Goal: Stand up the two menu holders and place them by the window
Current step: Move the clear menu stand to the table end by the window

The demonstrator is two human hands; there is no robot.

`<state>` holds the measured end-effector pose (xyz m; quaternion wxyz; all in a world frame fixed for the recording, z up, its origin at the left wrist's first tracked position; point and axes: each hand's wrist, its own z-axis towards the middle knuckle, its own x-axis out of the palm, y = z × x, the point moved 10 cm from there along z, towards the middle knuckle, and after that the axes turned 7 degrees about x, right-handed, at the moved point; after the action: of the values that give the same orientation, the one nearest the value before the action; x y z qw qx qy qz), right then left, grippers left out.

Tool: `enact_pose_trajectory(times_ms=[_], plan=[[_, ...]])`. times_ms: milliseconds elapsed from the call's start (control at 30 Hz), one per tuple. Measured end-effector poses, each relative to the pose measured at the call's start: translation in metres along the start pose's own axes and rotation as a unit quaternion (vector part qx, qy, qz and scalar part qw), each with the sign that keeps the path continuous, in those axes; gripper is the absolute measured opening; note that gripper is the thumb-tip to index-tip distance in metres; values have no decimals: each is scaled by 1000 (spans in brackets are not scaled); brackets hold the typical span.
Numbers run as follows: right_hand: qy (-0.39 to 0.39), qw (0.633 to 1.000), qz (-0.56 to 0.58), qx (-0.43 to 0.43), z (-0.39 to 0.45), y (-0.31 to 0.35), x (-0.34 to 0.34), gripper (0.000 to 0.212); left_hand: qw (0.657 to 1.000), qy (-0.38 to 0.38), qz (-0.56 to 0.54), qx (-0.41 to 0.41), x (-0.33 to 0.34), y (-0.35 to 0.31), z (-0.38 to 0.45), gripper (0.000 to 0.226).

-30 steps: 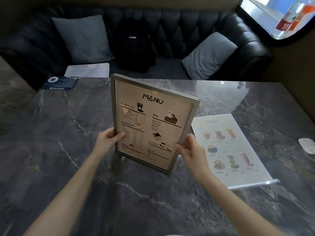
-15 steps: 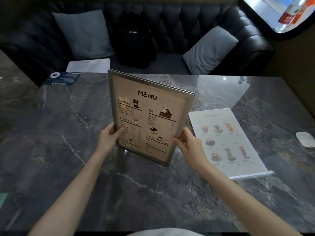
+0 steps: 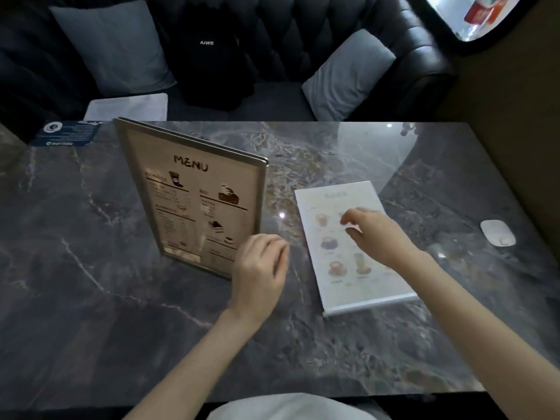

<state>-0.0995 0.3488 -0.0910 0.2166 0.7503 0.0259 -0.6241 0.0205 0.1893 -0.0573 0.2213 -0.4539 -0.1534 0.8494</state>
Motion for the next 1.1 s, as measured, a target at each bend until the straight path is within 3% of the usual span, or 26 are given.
enact_pose_trajectory(times_ms=[100,167,267,333,467,667,800,900,1100], plan=[[-81,996,-37,6,-18,-50,-9,26,997,81,-5,-18,58,-19,-4,32],[-83,995,-48,9,-25,-81,1,36,982,177,30,-63,103,-19,-11,51],[9,997,-55,55,-28,-127,38,56,924,336,58,-172,159,-2,-38,70],[78,991,-33,105,-32,-153,60,67,894,373,44,-243,179,7,-54,74],[158,967,43,195,-36,-184,83,78,872,323,-23,-368,192,20,-70,70],[193,943,111,249,-33,-202,97,56,823,226,-152,-499,191,28,-81,53],[200,938,155,236,-31,-201,90,43,818,206,-159,-513,188,30,-81,46],[186,938,180,229,-30,-202,81,44,825,209,-157,-501,188,29,-77,37],[135,940,229,215,-26,-203,41,48,860,163,-164,-454,172,14,-33,40]])
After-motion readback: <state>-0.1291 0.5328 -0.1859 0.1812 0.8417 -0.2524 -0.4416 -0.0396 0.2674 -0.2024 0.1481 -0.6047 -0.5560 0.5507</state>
